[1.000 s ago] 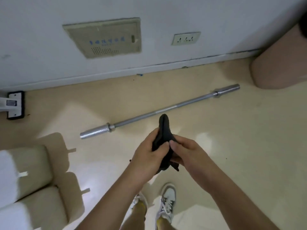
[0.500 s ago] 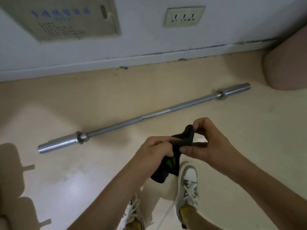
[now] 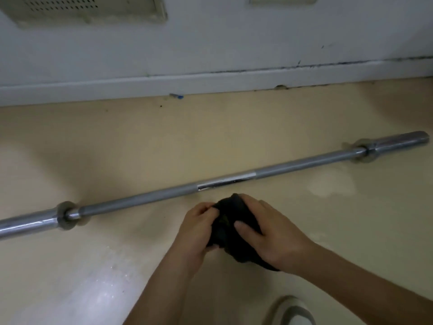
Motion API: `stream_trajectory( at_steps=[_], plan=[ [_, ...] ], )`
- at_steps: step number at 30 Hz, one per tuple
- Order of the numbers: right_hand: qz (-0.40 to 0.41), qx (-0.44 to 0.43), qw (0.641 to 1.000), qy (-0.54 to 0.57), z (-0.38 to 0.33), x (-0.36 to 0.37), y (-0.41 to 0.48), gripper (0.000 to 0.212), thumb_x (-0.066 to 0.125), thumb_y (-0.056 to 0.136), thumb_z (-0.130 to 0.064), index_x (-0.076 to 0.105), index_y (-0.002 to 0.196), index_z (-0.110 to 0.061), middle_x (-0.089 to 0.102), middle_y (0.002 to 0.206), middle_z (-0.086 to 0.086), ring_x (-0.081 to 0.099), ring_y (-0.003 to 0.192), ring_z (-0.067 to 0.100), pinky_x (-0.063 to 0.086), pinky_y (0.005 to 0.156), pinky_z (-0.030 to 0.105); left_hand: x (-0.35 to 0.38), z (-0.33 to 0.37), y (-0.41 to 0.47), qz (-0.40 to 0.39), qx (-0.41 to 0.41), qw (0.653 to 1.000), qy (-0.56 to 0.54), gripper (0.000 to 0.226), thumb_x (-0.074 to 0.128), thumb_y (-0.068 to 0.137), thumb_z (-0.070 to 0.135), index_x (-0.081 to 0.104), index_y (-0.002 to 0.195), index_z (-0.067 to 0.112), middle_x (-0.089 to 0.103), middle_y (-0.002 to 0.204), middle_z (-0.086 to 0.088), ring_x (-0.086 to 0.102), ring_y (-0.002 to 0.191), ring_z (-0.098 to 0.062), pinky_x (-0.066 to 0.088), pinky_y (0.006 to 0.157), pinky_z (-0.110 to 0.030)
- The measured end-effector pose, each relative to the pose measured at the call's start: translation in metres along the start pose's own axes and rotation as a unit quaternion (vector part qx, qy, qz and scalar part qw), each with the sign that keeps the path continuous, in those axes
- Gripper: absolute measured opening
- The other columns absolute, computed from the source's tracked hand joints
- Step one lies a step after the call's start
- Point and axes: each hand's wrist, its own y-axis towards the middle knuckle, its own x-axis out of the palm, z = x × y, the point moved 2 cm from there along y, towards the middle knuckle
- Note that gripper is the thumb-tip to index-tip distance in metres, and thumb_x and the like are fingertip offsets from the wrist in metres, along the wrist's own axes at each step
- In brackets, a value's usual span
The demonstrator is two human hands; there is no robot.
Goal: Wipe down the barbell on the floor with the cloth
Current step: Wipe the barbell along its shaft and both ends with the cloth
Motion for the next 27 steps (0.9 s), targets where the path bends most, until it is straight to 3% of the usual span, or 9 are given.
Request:
stream_trajectory(
  at_steps=[2,4,10,14,17,19,22,25,27],
  plan=[
    [-0.025,-0.016,0.995,-0.092,0.018,0.031,0.016,0.065,0.049,0.09,-0.047,0.01,0.141,-0.042,0.043,0.123,-0.005,0.056,0.101,0.018,0.05,0.081,0.029,0.006,-0.015,0.02,0.017,0.008,1.0,-0.018,0.018,0.05,0.089,0.008,0.06,0.103,0.015,0.068,0.097,-0.013,0.065,0.085,-0.025,0.054,0.063,-0.034],
    [-0.001,-0.066,0.987,-0.147,0.033,0.055,0.032,0.07,0.049,0.091,-0.041,0.005,0.146,-0.037,0.039,0.134,-0.001,0.054,0.105,0.02,0.051,0.082,0.032,0.003,-0.026,0.036,0.036,0.024,0.999,-0.03,0.026,0.052,0.086,0.003,0.059,0.109,0.014,0.067,0.1,-0.014,0.066,0.09,-0.026,0.055,0.07,-0.037],
    [0.076,-0.109,0.988,-0.077,0.045,0.063,0.06,0.055,0.055,0.089,-0.026,0.035,0.139,-0.035,0.052,0.126,0.0,0.06,0.1,0.023,0.051,0.079,0.034,-0.014,-0.018,0.038,0.024,0.094,0.995,0.005,0.042,0.046,0.078,-0.014,0.069,0.102,0.012,0.071,0.097,-0.014,0.068,0.088,-0.022,0.055,0.069,-0.027],
    [0.143,-0.1,0.981,-0.079,0.038,0.066,0.059,0.048,0.052,0.089,-0.017,0.045,0.135,-0.031,0.054,0.11,0.004,0.061,0.079,0.025,0.052,0.065,0.035,-0.02,-0.015,0.042,0.081,0.15,0.979,0.116,0.03,0.055,0.086,0.012,0.069,0.107,0.027,0.071,0.103,0.004,0.064,0.097,-0.013,0.051,0.086,-0.033],
    [0.185,-0.057,0.977,-0.089,0.042,0.077,0.075,0.05,0.053,0.089,-0.014,0.045,0.136,-0.03,0.049,0.107,0.007,0.056,0.071,0.022,0.049,0.059,0.03,-0.036,-0.011,0.059,0.194,0.276,0.855,0.394,0.035,0.056,0.085,0.013,0.062,0.119,0.018,0.062,0.122,0.001,0.056,0.111,-0.017,0.041,0.095,-0.027],
    [0.184,-0.036,0.977,-0.102,0.042,0.087,0.095,0.053,0.051,0.091,-0.015,0.039,0.139,-0.031,0.045,0.109,0.008,0.053,0.071,0.02,0.048,0.06,0.03,-0.04,-0.01,0.076,0.183,0.315,0.783,0.504,0.032,0.055,0.085,0.012,0.062,0.115,0.011,0.061,0.12,-0.006,0.054,0.111,-0.025,0.042,0.091,-0.032],
    [0.159,-0.037,0.974,-0.155,0.032,0.106,0.118,0.058,0.05,0.091,-0.013,0.03,0.143,-0.029,0.041,0.114,0.012,0.048,0.067,0.022,0.045,0.057,0.032,-0.042,-0.007,0.096,0.177,0.325,0.72,0.587,0.017,0.052,0.085,0.013,0.063,0.097,0.011,0.064,0.098,-0.005,0.057,0.096,-0.026,0.046,0.077,-0.035],
    [0.169,-0.01,0.969,-0.181,0.046,0.087,0.114,0.052,0.051,0.09,-0.014,0.038,0.14,-0.024,0.046,0.115,0.016,0.047,0.063,0.026,0.039,0.054,0.031,-0.047,-0.011,0.101,0.184,0.335,0.676,0.63,0.026,0.058,0.083,0.01,0.063,0.108,0.013,0.064,0.105,-0.003,0.057,0.098,-0.024,0.046,0.075,-0.034],
    [0.24,0.087,0.954,-0.158,0.076,0.058,0.104,0.049,0.052,0.09,-0.016,0.044,0.138,-0.022,0.047,0.119,0.02,0.055,0.067,0.034,0.042,0.059,0.034,-0.046,-0.016,0.104,0.188,0.319,0.66,0.654,0.033,0.061,0.081,0.01,0.061,0.115,0.013,0.063,0.113,-0.003,0.056,0.103,-0.026,0.048,0.079,-0.034]
  ],
)
